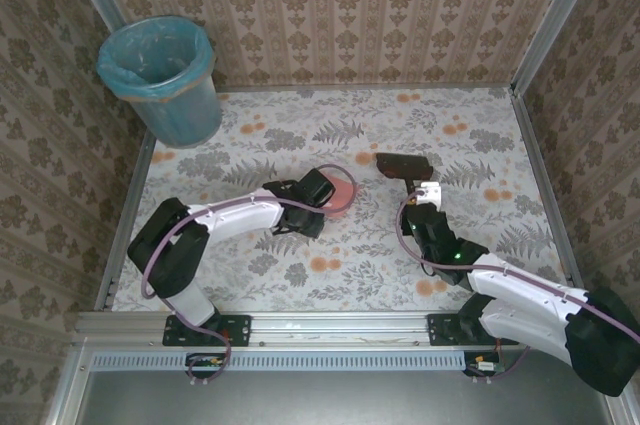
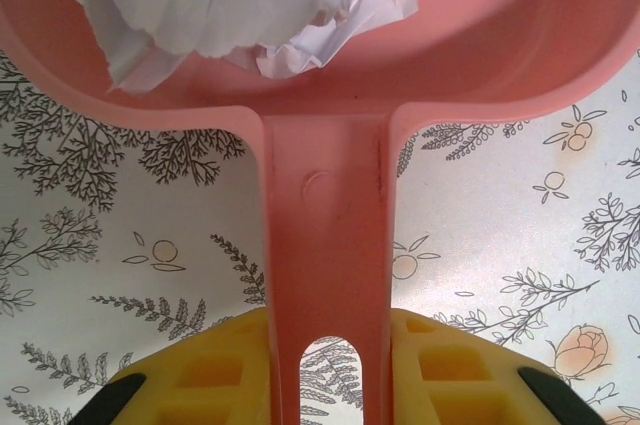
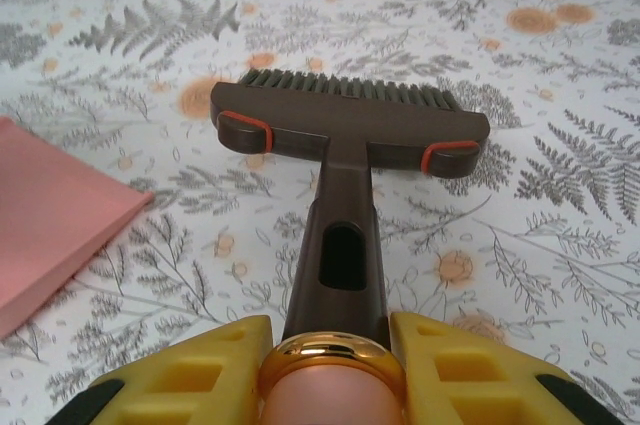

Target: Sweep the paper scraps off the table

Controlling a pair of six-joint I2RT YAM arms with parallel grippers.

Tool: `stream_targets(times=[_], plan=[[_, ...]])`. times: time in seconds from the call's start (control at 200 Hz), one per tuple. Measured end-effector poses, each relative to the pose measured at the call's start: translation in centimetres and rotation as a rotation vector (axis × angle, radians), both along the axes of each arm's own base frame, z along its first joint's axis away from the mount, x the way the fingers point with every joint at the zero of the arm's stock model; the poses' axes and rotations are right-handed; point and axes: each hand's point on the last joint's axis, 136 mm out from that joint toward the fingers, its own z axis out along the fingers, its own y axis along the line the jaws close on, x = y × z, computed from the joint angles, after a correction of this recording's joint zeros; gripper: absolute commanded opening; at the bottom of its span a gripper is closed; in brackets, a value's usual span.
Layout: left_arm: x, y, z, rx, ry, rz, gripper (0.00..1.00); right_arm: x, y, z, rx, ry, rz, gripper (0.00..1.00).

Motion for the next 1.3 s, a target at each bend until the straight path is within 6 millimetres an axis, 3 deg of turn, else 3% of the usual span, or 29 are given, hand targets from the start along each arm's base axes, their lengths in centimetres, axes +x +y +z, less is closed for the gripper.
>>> stream_targets(times=[0.475,0.74,1.07,1.305], plan=[[1.0,0.1,2.3,-0.050,-0.099,0.021,0.00,0.2,0.1,0.2,0.042,-0.021,-0.010,0.00],[1.3,1.3,5.4,-0.081,-0.163,0.074,0.00,0.2,0.3,-0.1,0.071,-0.020,-0.004,0.00],[1.7,4.9,9.9,-0.132,-0.197,0.220,0.00,0.6,4.1,-2.1,0.094,0.058,0.172,0.00],[3.9,7.7,15.8,-0.191,-0.233,0.370,0.00,1.3,8.5,-1.5,0.113,0.088,0.334,0.00]])
